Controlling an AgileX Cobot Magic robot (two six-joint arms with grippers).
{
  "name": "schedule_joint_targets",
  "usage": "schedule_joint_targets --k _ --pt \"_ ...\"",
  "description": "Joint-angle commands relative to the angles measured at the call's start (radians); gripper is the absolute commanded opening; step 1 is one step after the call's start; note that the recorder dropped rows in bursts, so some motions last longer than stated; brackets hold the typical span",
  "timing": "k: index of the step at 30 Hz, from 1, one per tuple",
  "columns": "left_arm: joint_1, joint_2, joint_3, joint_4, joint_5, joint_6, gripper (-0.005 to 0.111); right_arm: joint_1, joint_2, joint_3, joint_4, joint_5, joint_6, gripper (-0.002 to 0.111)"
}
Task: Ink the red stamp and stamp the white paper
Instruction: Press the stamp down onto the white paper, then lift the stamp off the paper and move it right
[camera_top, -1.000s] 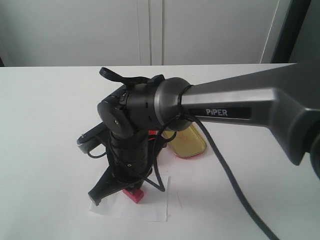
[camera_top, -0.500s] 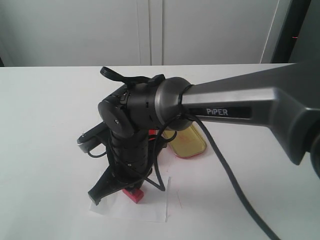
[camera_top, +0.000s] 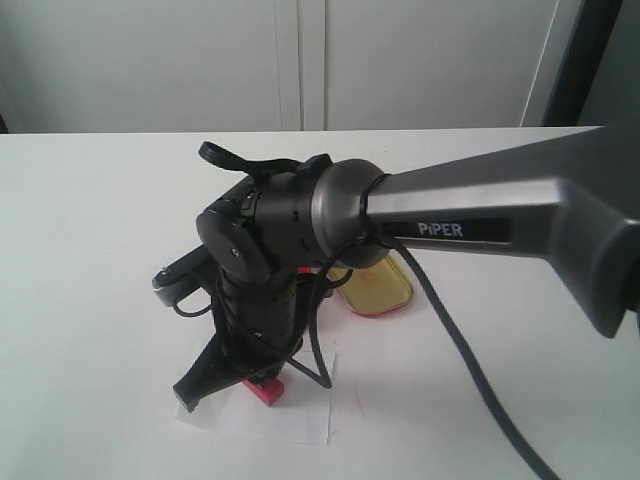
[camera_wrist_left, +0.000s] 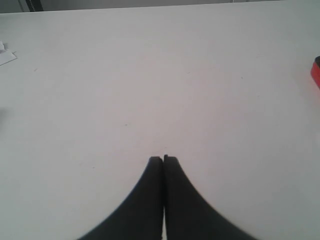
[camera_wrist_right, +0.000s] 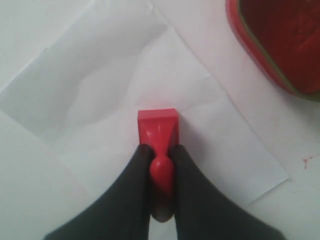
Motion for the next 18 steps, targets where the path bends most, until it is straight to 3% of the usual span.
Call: schedule_joint_targets --k 1,18 --pt "0.001 -0.005 0.007 -0.004 -0.004 0.000 0.000 0.007 -0.006 0.011 -0.013 -0.010 0.007 0.000" --pt "0.001 -0.005 0.007 -0.004 -0.004 0.000 0.000 0.007 -0.062 0.011 -0.021 -0.006 0.007 0.000"
